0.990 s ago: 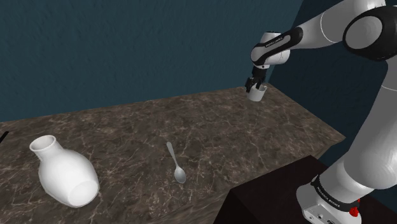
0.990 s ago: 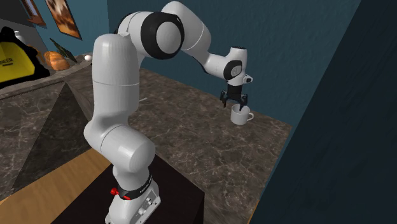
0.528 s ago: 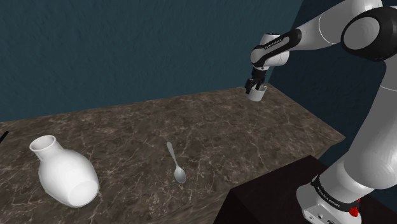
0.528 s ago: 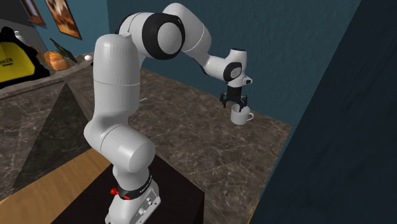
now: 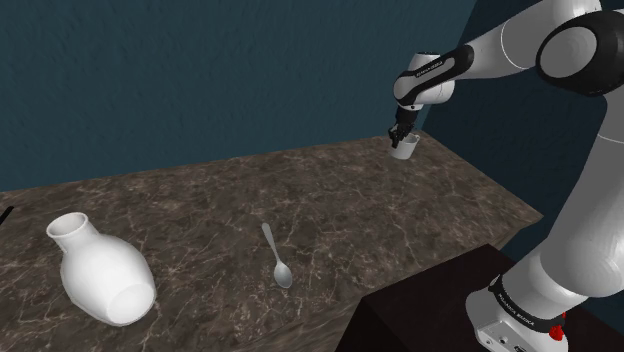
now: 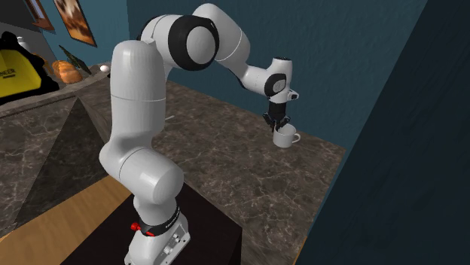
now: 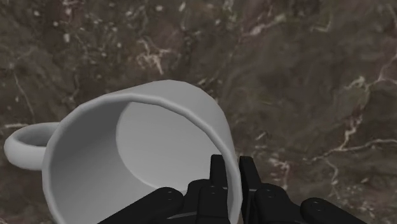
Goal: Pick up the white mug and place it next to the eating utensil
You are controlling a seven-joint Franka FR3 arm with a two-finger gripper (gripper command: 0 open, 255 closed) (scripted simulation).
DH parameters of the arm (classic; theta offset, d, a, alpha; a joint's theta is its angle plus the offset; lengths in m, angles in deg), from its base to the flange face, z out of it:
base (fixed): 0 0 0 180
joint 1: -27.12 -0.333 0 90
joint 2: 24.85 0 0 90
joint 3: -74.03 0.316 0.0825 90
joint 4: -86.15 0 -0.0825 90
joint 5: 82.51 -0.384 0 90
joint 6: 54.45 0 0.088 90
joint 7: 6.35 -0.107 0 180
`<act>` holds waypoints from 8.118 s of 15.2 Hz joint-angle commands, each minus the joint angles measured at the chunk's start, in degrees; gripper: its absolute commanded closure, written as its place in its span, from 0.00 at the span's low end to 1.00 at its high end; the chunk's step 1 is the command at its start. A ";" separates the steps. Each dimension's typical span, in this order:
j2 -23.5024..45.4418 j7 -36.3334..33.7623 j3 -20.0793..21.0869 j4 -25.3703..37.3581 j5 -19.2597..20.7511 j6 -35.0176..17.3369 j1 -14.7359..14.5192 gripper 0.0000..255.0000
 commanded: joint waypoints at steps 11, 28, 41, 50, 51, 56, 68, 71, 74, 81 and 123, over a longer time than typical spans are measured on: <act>-3.34 -0.61 -0.46 2.00 1.15 5.28 -0.36 1.00; -8.32 -1.36 -0.89 9.02 2.77 17.10 -0.77 1.00; -20.07 -13.83 3.97 -2.47 6.32 17.40 -7.18 1.00; -27.05 -26.37 10.70 -10.29 6.76 17.09 -12.74 1.00; -27.56 -27.75 11.51 -10.83 6.66 17.12 -13.35 1.00; -29.25 -34.66 15.71 -12.57 5.87 17.37 -16.46 1.00; -27.36 -51.42 25.99 -10.15 3.89 18.40 -23.90 1.00; -25.56 -55.71 28.47 -8.09 3.82 18.79 -25.71 1.00; -23.25 -60.04 30.87 -5.45 4.07 19.28 -27.50 1.00; -15.87 -70.32 35.83 3.09 6.14 21.09 -32.02 1.00; 9.57 -89.33 38.72 15.55 17.43 11.04 -43.98 1.00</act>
